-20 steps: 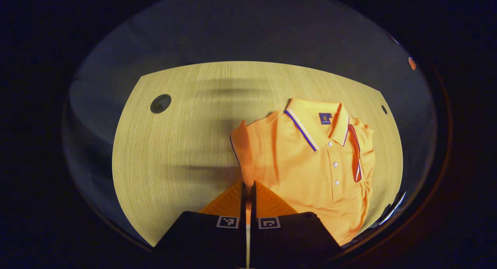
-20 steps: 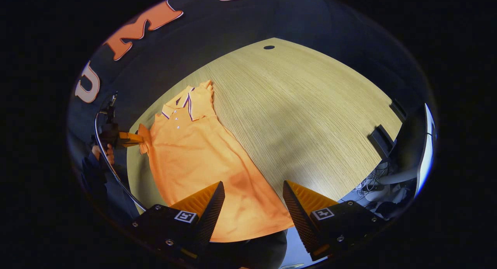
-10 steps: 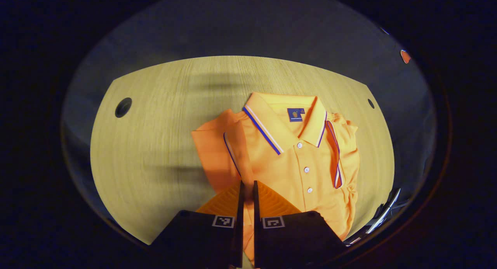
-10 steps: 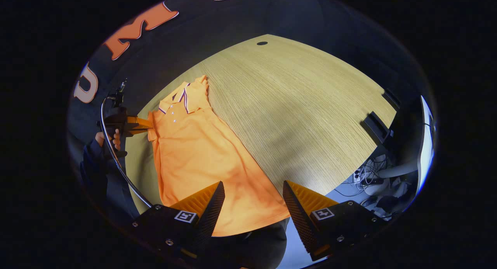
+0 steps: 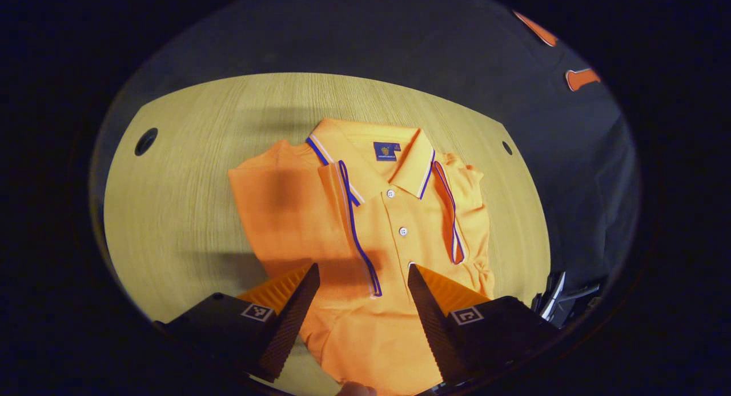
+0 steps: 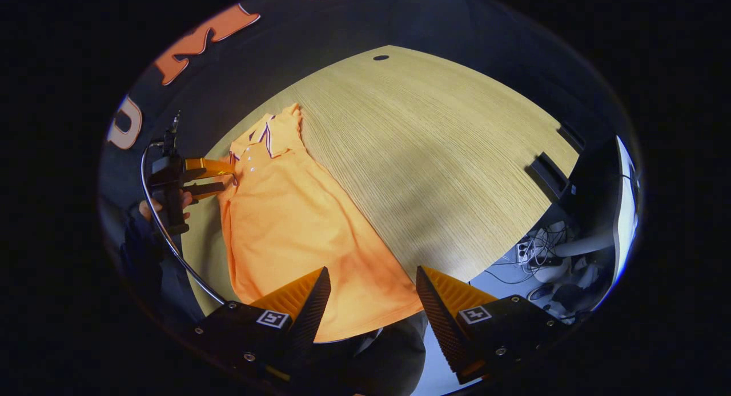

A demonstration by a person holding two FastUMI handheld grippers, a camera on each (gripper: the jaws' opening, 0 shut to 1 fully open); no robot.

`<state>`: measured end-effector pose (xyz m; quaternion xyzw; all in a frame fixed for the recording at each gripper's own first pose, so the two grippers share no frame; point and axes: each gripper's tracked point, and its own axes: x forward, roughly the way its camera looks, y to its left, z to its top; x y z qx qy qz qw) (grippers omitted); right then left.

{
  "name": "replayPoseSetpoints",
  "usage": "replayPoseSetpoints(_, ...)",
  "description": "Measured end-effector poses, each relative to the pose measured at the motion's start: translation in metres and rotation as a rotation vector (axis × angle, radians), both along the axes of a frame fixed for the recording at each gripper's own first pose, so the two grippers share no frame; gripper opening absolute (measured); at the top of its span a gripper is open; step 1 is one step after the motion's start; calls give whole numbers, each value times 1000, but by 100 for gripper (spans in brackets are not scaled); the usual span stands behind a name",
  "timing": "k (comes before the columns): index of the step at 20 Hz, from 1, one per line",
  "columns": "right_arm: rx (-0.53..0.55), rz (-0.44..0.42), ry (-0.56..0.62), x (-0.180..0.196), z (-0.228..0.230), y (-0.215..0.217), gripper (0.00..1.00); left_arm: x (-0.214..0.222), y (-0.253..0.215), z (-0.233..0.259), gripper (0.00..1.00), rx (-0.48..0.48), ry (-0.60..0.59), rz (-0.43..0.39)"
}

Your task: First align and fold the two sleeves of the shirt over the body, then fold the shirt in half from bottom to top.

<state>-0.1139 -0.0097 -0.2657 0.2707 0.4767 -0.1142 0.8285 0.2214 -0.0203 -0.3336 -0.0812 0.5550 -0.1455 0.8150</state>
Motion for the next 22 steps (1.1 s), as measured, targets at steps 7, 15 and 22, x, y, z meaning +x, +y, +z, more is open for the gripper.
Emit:
replayPoseSetpoints(7,-36,180,-43,30,1,2,93,-55,23,42,96,42,-94,85)
replayPoseSetpoints(15,-29,365,-65,43,-2,14,99,-160,28,64,96,66,-106,196)
replayPoseSetpoints(22,-62,518,-22,20,-26,14,99,-258,22,33,96,133,-39,240)
